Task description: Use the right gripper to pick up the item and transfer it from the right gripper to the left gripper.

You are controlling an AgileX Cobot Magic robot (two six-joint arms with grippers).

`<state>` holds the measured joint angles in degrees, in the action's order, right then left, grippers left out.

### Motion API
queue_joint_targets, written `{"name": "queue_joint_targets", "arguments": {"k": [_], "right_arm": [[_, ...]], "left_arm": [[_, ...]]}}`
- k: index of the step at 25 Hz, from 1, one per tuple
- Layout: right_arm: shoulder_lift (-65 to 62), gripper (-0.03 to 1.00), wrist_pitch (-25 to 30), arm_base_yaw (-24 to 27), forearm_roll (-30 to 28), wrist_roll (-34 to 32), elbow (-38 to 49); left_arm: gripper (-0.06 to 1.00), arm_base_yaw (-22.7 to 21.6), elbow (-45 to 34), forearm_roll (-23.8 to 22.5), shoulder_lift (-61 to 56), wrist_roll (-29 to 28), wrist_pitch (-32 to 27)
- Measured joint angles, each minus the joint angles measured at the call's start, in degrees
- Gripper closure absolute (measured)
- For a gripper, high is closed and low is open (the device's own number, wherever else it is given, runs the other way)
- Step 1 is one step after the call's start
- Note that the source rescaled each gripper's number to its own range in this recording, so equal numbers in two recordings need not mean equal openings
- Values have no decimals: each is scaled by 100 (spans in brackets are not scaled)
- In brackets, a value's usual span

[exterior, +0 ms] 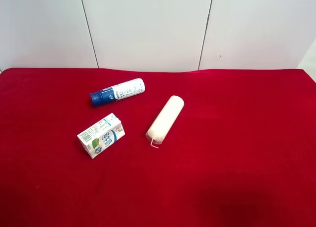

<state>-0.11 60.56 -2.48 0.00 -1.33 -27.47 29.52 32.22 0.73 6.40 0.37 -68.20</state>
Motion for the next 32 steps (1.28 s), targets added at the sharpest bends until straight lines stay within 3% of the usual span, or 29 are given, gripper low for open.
{"name": "queue_joint_targets", "arguments": {"k": [6, 11, 23, 32], "right_arm": [[0, -3, 0, 0, 0, -3, 0], [0, -3, 0, 0, 0, -3, 0], [0, -3, 0, 0, 0, -3, 0], [0, -3, 0, 0, 0, -3, 0]], "left_arm": [[-5, 0, -53, 0, -644, -148, 128], [-5, 0, -245, 0, -670, -190, 646], [-6, -54, -298, -5, -670, -190, 689], [-6, -2089, -298, -5, -670, -195, 691]]}}
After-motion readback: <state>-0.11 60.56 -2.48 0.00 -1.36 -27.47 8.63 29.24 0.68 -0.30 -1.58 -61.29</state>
